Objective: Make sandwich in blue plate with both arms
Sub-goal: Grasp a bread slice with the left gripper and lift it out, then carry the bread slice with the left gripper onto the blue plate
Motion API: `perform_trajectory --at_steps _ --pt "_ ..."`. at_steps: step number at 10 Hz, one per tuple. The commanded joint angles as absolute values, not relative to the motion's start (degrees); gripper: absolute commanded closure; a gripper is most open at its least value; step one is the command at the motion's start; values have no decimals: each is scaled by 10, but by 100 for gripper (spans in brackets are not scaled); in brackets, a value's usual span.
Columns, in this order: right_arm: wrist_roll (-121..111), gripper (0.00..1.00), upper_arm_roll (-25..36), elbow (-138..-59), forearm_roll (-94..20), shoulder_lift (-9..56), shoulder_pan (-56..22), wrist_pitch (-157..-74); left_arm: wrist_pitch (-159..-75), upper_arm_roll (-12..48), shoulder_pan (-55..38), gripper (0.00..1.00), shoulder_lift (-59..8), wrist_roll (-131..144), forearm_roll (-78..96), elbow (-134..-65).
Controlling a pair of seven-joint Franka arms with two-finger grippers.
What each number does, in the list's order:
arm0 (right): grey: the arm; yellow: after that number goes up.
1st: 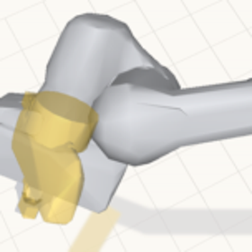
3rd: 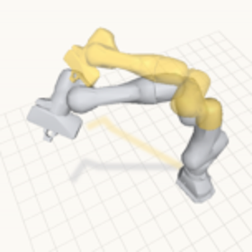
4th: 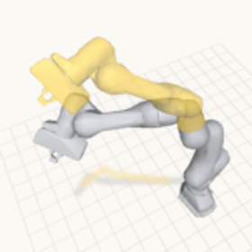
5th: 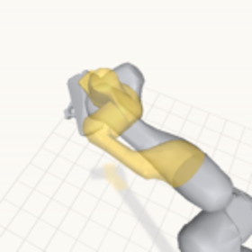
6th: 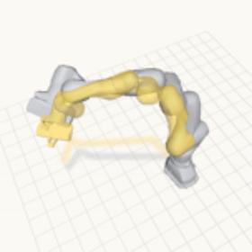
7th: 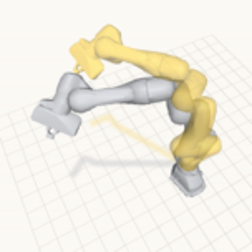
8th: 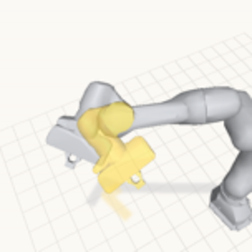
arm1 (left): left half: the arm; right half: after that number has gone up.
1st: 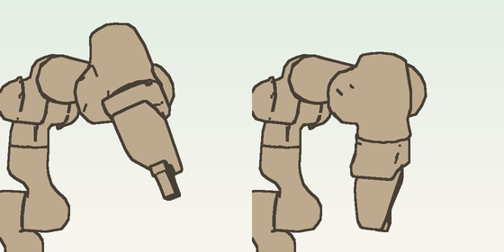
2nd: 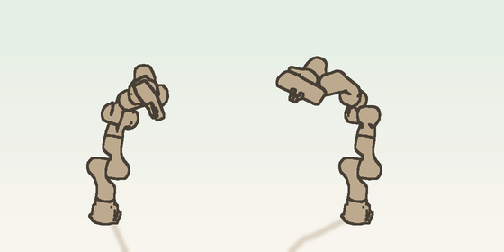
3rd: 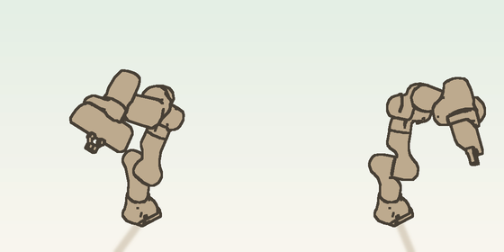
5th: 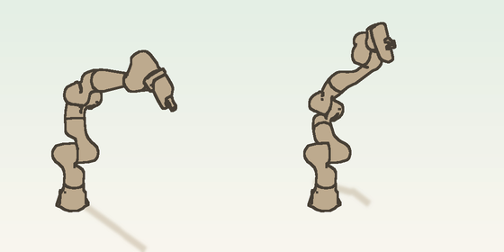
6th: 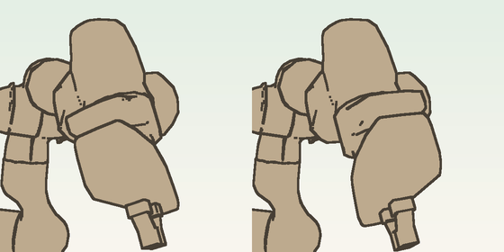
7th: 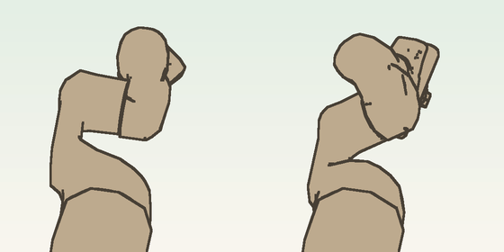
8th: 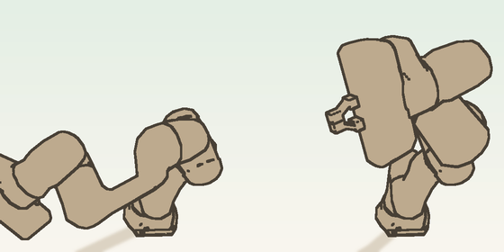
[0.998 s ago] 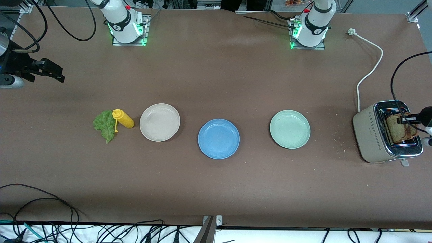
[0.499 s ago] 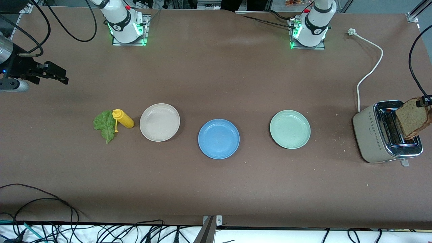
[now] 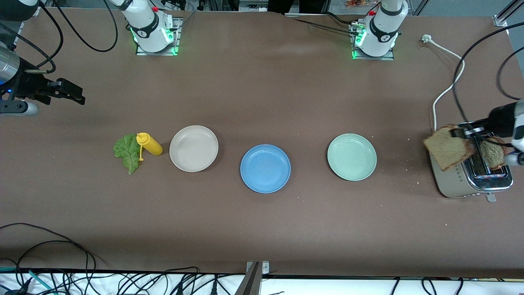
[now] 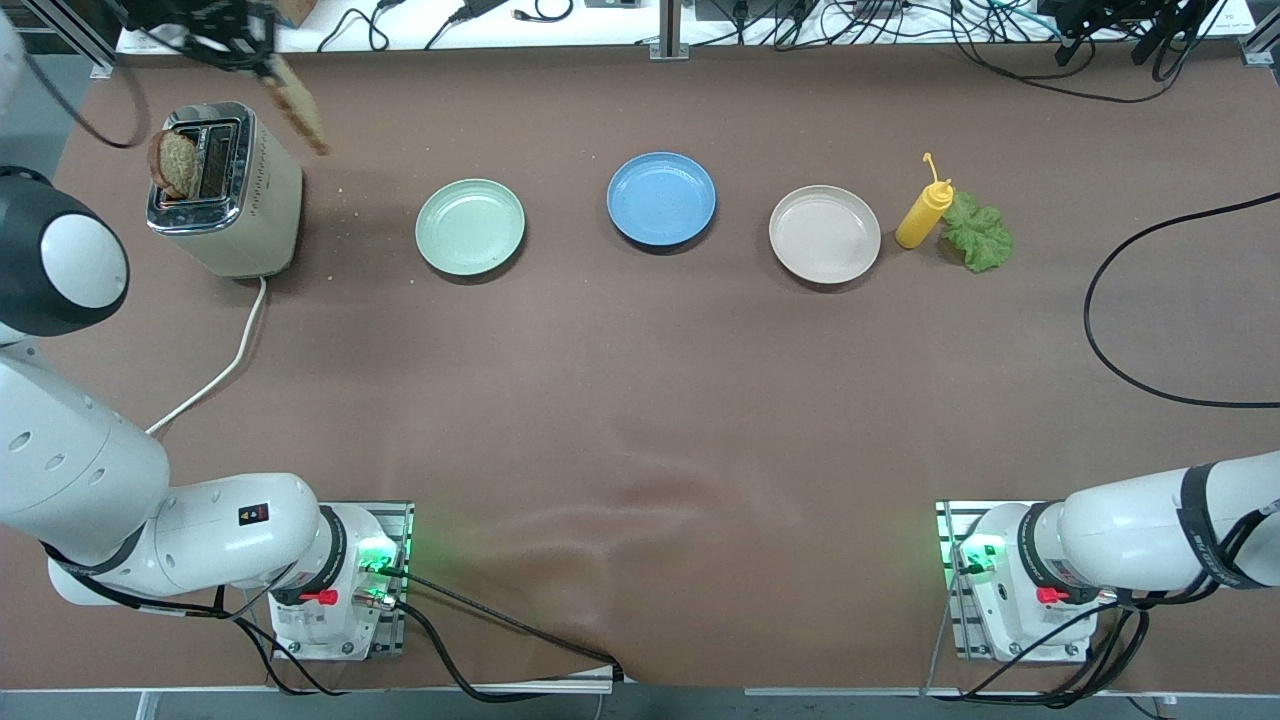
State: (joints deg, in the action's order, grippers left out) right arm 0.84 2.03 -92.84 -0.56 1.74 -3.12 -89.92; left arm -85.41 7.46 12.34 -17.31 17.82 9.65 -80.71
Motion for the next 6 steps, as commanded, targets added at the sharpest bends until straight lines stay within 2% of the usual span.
perform_trajectory --at_steps 1,4,6 --pt "2 0 21 -925 -17 22 -27 -897 -901 116 99 100 -188 308 198 -828" --pt "2 0 21 -925 -17 23 -27 -896 -1065 130 -18 100 -195 459 218 -888" --pt "2 0 21 -925 -17 23 -27 -896 -1175 130 -83 100 -231 525 234 -891"
